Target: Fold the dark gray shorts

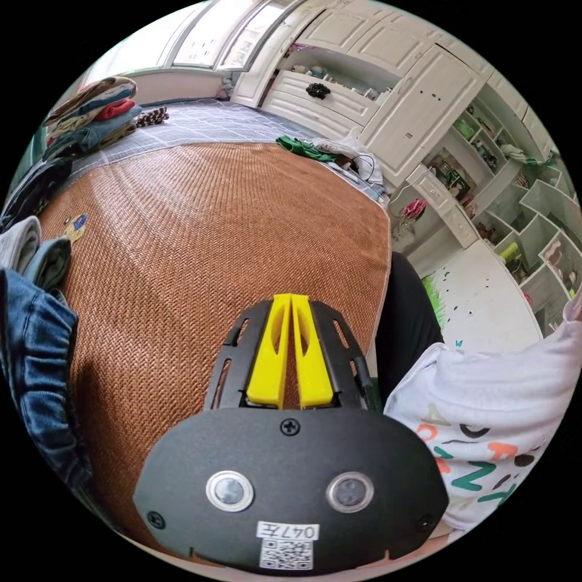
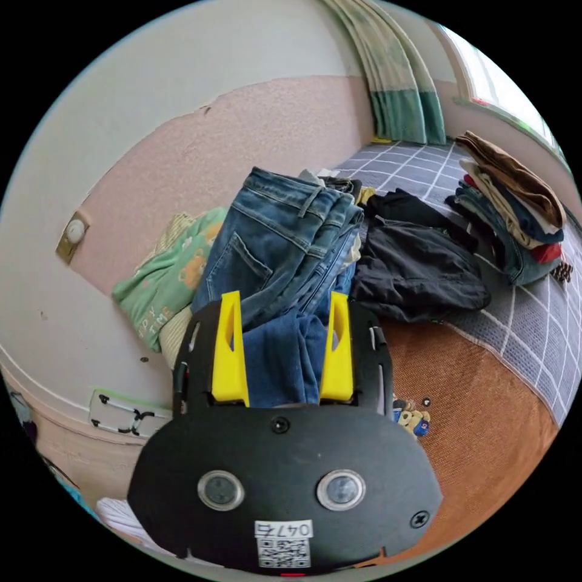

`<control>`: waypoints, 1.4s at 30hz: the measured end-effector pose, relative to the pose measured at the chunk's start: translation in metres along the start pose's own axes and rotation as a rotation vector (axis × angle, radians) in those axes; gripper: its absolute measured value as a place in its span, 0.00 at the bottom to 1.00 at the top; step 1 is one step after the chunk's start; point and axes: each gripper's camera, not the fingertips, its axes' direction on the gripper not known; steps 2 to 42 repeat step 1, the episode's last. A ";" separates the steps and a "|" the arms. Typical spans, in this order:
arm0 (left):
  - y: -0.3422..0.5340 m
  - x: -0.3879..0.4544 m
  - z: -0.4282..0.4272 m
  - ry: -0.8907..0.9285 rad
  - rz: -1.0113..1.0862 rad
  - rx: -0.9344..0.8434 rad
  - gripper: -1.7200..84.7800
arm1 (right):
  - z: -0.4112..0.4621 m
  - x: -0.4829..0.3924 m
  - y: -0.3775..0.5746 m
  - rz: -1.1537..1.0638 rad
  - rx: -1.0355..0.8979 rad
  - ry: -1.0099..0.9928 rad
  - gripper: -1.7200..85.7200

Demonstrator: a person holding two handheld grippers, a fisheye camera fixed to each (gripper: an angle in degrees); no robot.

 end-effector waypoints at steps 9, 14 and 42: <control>0.000 -0.001 0.000 0.003 -0.005 0.001 0.01 | 0.008 -0.002 -0.013 0.034 -0.011 0.013 0.21; 0.000 -0.001 0.000 0.003 -0.005 0.001 0.01 | 0.008 -0.002 -0.013 0.034 -0.011 0.013 0.21; 0.000 -0.001 0.000 0.003 -0.005 0.001 0.01 | 0.008 -0.002 -0.013 0.034 -0.011 0.013 0.21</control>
